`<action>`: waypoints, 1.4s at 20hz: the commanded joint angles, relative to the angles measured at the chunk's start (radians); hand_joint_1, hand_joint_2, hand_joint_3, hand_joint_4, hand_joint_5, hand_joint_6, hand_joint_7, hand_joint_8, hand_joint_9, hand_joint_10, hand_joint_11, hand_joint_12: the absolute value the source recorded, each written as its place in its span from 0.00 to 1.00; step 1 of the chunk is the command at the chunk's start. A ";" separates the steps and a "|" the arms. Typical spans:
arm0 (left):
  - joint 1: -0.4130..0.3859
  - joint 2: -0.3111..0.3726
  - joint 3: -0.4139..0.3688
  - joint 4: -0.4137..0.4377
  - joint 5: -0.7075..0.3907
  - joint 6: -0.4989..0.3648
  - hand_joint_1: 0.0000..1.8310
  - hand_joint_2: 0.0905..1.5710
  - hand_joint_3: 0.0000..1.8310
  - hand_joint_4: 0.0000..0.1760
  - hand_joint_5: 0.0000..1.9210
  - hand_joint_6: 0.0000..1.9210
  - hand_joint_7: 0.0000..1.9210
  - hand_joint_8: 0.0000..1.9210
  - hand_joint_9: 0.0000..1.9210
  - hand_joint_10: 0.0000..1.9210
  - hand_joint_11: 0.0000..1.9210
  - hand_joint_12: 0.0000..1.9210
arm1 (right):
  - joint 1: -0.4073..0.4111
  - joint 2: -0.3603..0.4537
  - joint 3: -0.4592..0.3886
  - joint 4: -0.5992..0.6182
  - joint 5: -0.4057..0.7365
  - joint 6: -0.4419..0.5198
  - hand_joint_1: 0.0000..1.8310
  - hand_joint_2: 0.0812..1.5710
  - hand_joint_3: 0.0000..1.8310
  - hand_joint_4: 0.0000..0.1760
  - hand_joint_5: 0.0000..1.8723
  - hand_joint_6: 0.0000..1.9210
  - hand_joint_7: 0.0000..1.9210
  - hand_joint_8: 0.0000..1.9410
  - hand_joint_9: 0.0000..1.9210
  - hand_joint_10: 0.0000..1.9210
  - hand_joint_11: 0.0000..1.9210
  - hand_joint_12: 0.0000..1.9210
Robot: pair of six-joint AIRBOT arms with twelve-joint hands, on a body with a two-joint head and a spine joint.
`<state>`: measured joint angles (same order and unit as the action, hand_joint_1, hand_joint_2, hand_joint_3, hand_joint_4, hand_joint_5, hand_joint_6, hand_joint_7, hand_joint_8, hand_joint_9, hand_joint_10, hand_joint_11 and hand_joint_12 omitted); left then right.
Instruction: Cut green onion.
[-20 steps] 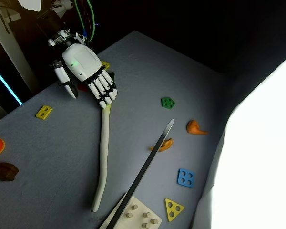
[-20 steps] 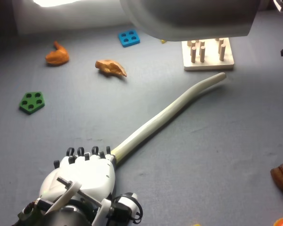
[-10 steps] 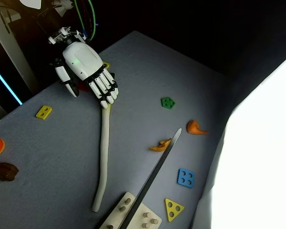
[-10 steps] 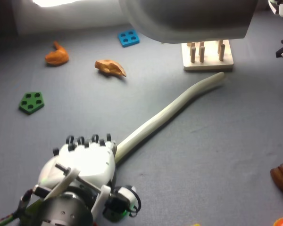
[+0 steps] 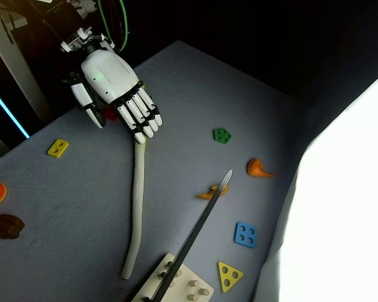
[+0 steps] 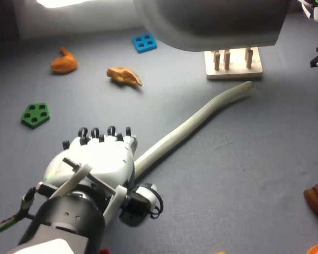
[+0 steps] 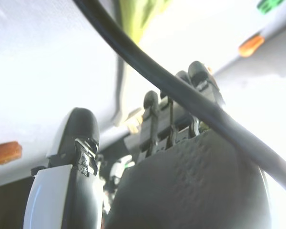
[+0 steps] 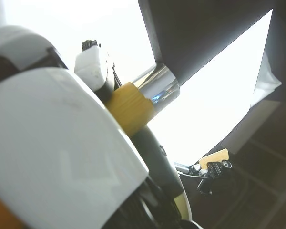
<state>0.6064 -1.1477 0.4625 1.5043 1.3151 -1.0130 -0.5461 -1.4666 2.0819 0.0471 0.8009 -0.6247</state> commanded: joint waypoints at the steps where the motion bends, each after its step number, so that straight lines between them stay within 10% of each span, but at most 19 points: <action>1: -0.015 0.009 -0.003 0.081 0.023 0.013 0.29 0.88 0.01 0.10 0.09 0.00 0.06 0.00 0.05 0.00 0.00 0.18 | 0.006 0.007 0.012 0.050 0.128 0.013 0.84 0.52 0.38 1.00 0.77 1.00 0.80 1.00 0.84 1.00 0.87 1.00; 16: -0.131 0.131 -0.008 0.034 -0.198 0.253 0.29 0.88 0.00 0.12 0.09 0.00 0.05 0.00 0.03 0.00 0.00 0.11 | -0.012 -0.028 0.063 0.056 0.132 0.035 0.84 0.52 0.35 1.00 0.77 1.00 0.79 1.00 0.83 1.00 0.86 1.00; 28: -0.146 0.175 0.004 0.043 -0.261 0.263 0.22 0.88 0.00 0.03 0.08 0.00 0.08 0.01 0.07 0.01 0.00 0.16 | -0.023 -0.061 0.063 0.060 0.113 -0.020 0.84 0.53 0.35 1.00 0.78 1.00 0.80 1.00 0.83 1.00 0.86 1.00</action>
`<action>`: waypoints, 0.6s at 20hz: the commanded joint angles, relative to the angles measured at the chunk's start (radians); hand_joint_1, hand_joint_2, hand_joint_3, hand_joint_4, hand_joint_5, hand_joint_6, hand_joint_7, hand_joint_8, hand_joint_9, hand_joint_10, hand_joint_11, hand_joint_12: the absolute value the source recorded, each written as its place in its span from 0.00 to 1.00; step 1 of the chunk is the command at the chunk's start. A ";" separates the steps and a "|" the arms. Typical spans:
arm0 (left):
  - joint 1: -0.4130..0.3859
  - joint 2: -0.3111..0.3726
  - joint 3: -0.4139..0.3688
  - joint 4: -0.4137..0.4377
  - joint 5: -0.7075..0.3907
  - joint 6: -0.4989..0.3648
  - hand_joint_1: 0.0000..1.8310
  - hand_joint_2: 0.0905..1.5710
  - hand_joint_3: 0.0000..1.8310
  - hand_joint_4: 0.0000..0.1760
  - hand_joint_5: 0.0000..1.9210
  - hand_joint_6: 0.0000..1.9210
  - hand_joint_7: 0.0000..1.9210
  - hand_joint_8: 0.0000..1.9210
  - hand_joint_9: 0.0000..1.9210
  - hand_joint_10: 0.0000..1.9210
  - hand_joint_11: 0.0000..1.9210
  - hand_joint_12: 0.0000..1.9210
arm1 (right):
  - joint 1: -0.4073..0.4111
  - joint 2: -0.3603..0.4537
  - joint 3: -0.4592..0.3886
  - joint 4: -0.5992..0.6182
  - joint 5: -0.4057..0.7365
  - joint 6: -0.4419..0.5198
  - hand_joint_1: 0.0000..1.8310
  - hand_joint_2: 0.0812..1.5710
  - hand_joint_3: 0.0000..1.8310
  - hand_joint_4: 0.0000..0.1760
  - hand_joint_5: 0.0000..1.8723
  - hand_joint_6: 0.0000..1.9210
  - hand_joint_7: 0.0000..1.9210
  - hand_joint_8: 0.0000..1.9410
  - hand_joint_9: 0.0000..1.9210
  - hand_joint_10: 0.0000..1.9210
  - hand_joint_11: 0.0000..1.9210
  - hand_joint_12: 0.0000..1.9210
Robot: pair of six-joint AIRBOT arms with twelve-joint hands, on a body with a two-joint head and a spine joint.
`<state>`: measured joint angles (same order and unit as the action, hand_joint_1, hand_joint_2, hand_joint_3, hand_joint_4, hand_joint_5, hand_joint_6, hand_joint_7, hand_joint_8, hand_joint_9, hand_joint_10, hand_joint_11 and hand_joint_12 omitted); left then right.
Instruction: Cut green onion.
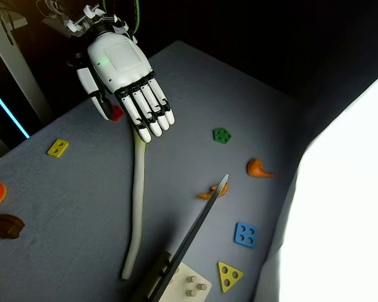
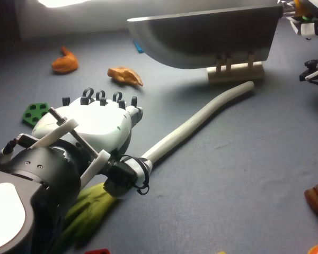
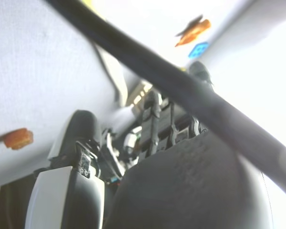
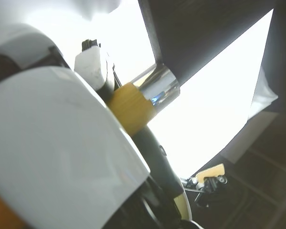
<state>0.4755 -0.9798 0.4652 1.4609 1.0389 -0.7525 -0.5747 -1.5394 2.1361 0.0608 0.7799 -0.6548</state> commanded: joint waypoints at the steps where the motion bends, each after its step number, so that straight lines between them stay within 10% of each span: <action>1: -0.017 0.007 0.001 0.088 0.014 0.003 0.18 0.88 0.00 0.00 0.09 0.00 0.08 0.01 0.07 0.01 0.00 0.18 | 0.005 0.010 0.009 0.047 0.137 0.010 0.85 0.54 0.35 1.00 0.78 1.00 0.81 1.00 0.83 1.00 0.86 1.00; 12: -0.033 0.001 -0.003 0.086 0.014 0.003 0.14 0.89 0.00 0.00 0.07 0.00 0.05 0.00 0.03 0.00 0.00 0.10 | -0.019 -0.054 0.095 0.046 0.180 -0.042 0.87 0.49 0.41 1.00 0.76 1.00 0.82 1.00 0.85 1.00 0.87 1.00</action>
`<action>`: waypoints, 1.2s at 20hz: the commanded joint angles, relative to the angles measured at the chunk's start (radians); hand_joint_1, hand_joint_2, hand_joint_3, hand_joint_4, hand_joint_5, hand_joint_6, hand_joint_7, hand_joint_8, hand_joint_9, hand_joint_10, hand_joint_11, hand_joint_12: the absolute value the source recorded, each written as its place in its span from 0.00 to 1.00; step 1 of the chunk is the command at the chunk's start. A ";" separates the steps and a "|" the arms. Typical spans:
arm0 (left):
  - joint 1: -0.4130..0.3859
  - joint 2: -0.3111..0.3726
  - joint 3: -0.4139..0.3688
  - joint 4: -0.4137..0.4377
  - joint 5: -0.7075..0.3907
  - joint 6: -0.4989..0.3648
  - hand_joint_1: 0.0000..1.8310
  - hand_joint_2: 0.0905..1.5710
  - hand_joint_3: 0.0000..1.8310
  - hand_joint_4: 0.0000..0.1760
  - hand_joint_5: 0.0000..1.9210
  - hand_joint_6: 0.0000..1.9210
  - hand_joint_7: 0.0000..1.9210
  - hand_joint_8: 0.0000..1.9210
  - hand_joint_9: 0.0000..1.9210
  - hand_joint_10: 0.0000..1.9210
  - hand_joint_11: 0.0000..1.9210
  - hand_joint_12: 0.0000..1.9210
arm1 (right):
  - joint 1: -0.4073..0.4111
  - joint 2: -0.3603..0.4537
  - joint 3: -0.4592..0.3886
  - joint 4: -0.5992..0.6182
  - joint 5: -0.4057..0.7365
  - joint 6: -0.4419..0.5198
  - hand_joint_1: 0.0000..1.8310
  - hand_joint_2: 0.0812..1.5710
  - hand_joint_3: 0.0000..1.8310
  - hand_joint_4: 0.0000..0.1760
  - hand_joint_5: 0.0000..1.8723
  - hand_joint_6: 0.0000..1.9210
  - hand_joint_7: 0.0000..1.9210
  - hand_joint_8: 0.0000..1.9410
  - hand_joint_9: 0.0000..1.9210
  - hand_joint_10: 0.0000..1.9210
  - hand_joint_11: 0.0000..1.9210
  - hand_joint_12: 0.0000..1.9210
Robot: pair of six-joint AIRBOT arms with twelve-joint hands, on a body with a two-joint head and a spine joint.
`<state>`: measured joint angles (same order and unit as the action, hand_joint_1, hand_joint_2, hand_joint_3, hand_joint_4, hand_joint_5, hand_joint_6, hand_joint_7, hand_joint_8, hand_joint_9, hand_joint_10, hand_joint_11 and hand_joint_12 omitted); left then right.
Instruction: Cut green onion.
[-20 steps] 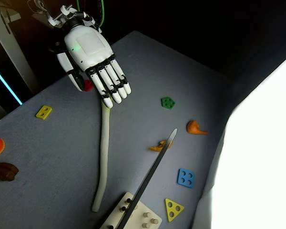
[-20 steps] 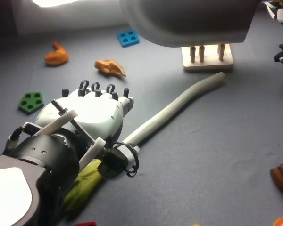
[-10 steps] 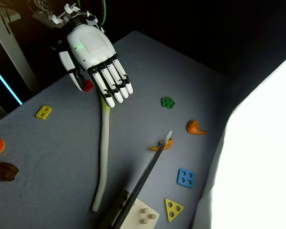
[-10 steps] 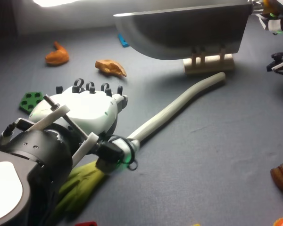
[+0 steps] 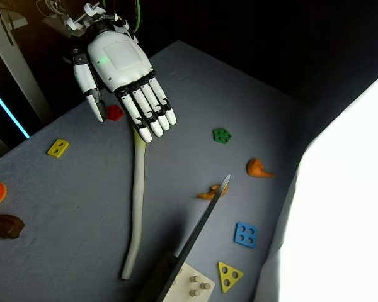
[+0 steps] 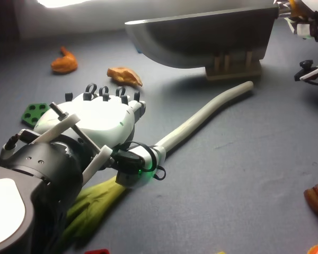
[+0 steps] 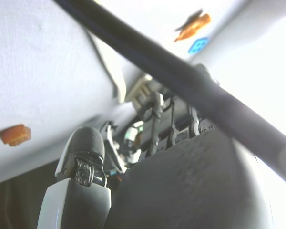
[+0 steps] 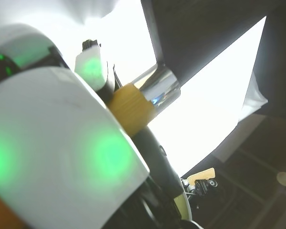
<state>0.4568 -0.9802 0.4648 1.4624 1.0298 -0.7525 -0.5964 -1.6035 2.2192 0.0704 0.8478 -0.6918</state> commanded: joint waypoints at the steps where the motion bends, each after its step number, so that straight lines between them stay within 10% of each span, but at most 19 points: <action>1: -0.015 -0.001 -0.003 0.085 0.024 0.003 0.15 0.88 0.00 0.00 0.07 0.00 0.05 0.00 0.04 0.00 0.00 0.10 | 0.002 0.010 0.012 0.037 0.112 -0.005 0.86 0.51 0.38 1.00 0.76 1.00 0.82 1.00 0.85 1.00 0.88 1.00; 11: -0.034 -0.001 -0.007 0.074 0.024 0.003 0.26 0.85 0.00 0.00 0.12 0.01 0.08 0.00 0.06 0.00 0.00 0.15 | 0.001 0.012 0.012 0.023 0.116 -0.004 0.82 0.48 0.38 1.00 0.63 1.00 0.70 1.00 0.74 1.00 0.75 1.00; 12: -0.036 -0.001 -0.007 0.073 0.024 0.003 0.23 0.86 0.00 0.00 0.13 0.01 0.09 0.00 0.07 0.00 0.00 0.15 | 0.001 0.013 0.012 0.023 0.116 -0.003 0.70 0.45 0.56 0.00 0.45 0.86 0.51 0.96 0.60 1.00 0.61 1.00; 13: -0.036 -0.001 -0.007 0.073 0.024 0.003 0.22 0.86 0.00 0.00 0.13 0.00 0.09 0.00 0.07 0.00 0.00 0.16 | 0.002 0.014 0.012 0.023 0.116 -0.002 0.67 0.45 0.57 0.00 0.43 0.80 0.47 0.93 0.53 1.00 0.53 1.00; 16: -0.036 -0.001 -0.007 0.073 0.024 0.003 0.21 0.87 0.00 0.00 0.11 0.00 0.07 0.00 0.04 0.00 0.00 0.06 | 0.002 0.016 0.012 0.022 0.115 0.000 0.63 0.71 0.14 0.00 0.40 0.68 0.36 0.84 0.29 0.97 0.30 1.00; 17: -0.037 -0.001 -0.007 0.073 0.023 0.003 0.21 0.87 0.00 0.00 0.12 0.00 0.07 0.00 0.05 0.00 0.00 0.10 | 0.002 0.016 0.012 0.022 0.115 0.000 0.60 0.79 0.07 0.02 0.31 0.80 0.33 0.84 0.23 0.95 0.25 1.00; 20: -0.040 -0.001 -0.008 0.073 0.023 0.003 0.21 0.86 0.00 0.00 0.11 0.00 0.06 0.00 0.04 0.00 0.00 0.11 | 0.003 0.018 0.012 0.022 0.115 0.000 0.53 0.68 0.00 0.00 0.13 0.27 0.20 0.17 0.09 0.42 0.01 0.78; 24: -0.039 -0.002 -0.009 0.073 0.024 0.003 0.24 0.85 0.00 0.04 0.12 0.00 0.07 0.00 0.04 0.00 0.00 0.12 | 0.003 0.027 0.012 -0.004 0.109 0.018 0.51 0.62 0.00 0.08 0.06 0.01 0.11 0.00 0.03 0.07 0.00 0.34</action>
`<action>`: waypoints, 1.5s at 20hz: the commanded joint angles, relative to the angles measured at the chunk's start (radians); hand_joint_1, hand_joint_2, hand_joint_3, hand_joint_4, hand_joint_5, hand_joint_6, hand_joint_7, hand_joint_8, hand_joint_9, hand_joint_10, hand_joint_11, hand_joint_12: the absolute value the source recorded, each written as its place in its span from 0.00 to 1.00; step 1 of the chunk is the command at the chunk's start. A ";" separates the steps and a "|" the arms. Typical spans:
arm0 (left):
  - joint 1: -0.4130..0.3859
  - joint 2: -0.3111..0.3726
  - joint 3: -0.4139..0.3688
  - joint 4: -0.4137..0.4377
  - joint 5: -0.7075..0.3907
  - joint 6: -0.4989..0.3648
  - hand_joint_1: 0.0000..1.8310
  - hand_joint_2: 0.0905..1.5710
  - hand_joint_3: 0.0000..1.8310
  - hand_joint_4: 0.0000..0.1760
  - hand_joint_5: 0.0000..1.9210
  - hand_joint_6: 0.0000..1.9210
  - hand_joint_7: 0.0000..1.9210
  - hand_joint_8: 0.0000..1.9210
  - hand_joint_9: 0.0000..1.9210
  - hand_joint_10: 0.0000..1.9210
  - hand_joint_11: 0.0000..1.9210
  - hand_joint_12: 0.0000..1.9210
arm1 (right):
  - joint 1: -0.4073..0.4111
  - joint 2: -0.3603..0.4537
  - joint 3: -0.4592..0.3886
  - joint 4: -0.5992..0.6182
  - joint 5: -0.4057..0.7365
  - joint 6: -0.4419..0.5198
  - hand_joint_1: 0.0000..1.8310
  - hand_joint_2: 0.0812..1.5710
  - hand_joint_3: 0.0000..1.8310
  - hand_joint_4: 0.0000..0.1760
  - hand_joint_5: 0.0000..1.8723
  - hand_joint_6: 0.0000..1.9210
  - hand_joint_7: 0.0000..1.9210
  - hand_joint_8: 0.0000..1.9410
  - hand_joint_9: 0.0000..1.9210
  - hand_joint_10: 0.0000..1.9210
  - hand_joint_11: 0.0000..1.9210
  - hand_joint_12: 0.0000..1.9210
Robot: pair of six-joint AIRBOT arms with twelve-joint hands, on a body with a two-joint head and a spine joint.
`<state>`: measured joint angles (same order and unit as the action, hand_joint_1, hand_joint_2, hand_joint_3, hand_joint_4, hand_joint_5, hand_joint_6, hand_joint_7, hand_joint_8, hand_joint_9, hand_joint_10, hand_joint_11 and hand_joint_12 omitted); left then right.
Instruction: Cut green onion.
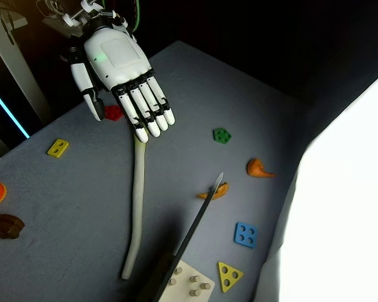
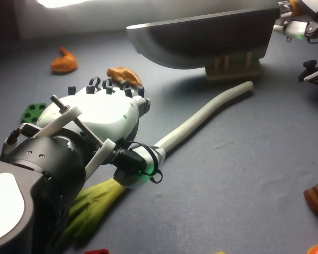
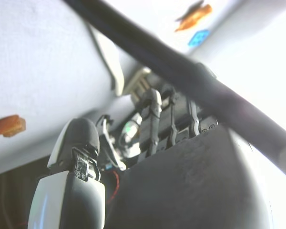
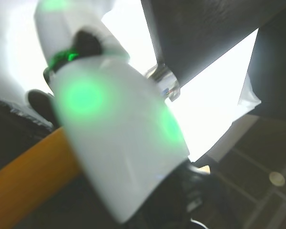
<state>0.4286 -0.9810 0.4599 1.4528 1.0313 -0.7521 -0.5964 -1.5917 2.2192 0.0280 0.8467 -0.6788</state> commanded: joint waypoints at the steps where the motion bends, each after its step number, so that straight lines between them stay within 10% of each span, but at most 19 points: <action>1: -0.011 -0.001 -0.004 0.083 0.022 0.002 0.24 0.85 0.00 0.05 0.13 0.00 0.07 0.00 0.04 0.00 0.00 0.10 | 0.003 0.017 0.012 0.037 0.107 0.011 0.51 0.61 0.00 0.12 0.04 0.01 0.08 0.00 0.01 0.04 0.00 0.23; 4: -0.011 -0.001 -0.004 0.085 0.022 0.002 0.23 0.85 0.00 0.12 0.12 0.00 0.07 0.00 0.03 0.00 0.00 0.11 | 0.004 0.027 0.012 0.023 0.101 0.029 0.50 0.60 0.00 0.18 0.00 0.00 0.02 0.00 0.00 0.00 0.00 0.01; 12: -0.011 -0.002 -0.005 0.090 0.025 0.003 0.22 0.85 0.00 0.06 0.07 0.00 0.04 0.00 0.02 0.00 0.00 0.13 | 0.019 0.097 -0.022 -0.152 0.081 0.169 0.41 0.54 0.00 0.29 0.00 0.00 0.00 0.00 0.00 0.00 0.00 0.00; 25: -0.010 -0.003 -0.015 0.101 0.027 0.003 0.20 0.86 0.00 0.00 0.07 0.01 0.06 0.00 0.05 0.00 0.00 0.18 | 0.098 0.427 -0.526 -0.173 0.089 -0.032 0.38 0.52 0.00 0.09 0.00 0.00 0.00 0.00 0.00 0.00 0.00 0.00; 29: -0.011 -0.003 -0.021 0.101 0.027 0.003 0.20 0.86 0.00 0.03 0.09 0.01 0.09 0.01 0.07 0.01 0.00 0.22 | 0.074 0.554 -0.740 -0.149 0.078 -0.176 0.16 0.61 0.02 0.01 0.02 0.01 0.03 0.01 0.01 0.00 0.01 0.01; 30: -0.011 -0.003 -0.022 0.101 0.027 0.003 0.18 0.85 0.00 0.07 0.12 0.01 0.12 0.01 0.10 0.01 0.00 0.26 | 0.071 0.581 -0.794 -0.131 0.077 -0.230 0.10 0.69 0.00 0.00 0.11 0.01 0.10 0.02 0.08 0.02 0.00 0.25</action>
<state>0.4286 -0.9810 0.4385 1.4654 1.0340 -0.7517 -0.5339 -1.0153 1.4143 -0.1379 0.8082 -0.9100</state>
